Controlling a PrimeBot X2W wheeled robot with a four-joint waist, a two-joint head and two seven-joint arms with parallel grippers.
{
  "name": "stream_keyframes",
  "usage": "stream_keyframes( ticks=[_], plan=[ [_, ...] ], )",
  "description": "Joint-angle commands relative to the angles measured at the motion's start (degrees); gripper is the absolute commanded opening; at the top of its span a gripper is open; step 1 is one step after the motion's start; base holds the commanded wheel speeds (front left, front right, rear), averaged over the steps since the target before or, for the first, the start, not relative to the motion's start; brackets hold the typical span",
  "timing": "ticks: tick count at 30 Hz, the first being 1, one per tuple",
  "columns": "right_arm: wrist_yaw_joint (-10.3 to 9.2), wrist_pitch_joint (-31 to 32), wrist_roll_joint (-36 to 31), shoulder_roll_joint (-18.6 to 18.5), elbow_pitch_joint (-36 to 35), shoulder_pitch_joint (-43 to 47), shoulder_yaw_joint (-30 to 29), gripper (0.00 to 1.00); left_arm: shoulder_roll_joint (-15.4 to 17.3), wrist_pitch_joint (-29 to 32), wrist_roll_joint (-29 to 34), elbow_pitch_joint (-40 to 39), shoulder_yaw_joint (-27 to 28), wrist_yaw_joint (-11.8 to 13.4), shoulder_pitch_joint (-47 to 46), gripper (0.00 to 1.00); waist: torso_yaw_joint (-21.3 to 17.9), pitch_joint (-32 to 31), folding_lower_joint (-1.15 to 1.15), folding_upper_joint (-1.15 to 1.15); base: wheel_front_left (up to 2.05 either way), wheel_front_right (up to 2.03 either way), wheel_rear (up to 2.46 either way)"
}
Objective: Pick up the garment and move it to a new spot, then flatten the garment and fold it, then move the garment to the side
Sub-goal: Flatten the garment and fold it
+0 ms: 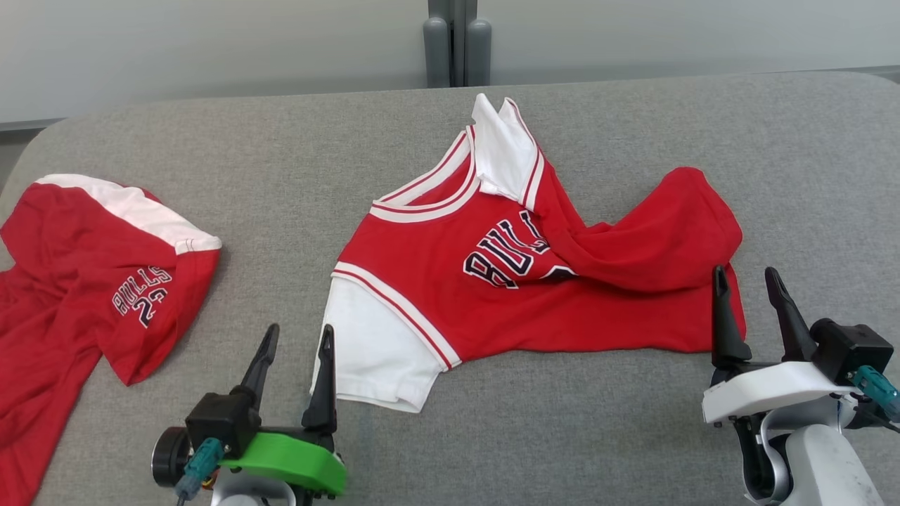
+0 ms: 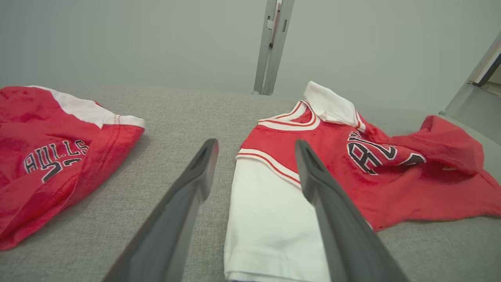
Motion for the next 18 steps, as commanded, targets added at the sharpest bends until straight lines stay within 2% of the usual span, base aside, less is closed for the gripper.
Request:
stream_keyframes(
  ticks=[1,10,18],
  plan=[
    [-0.08,-0.16,-0.13,0.03,-0.08,-0.55,0.11,1.0,0.18,0.04,0.48,1.4,0.15,0.68,0.25,1.0,-0.35,-0.16,0.0,0.0,0.0,0.0,0.0],
    [-0.08,-0.16,0.13,0.22,0.03,0.14,0.95,1.0,0.19,0.03,2.51,18.26,-1.96,3.71,-2.78,1.0,-2.33,-0.53,0.0,0.0,0.0,0.0,0.0],
    [-0.08,-0.16,-0.18,0.34,-0.31,0.11,0.9,1.0,0.19,0.03,2.15,23.03,-1.65,4.77,-5.49,1.0,-2.86,0.36,0.0,0.0,0.0,0.0,0.0]
  ],
)
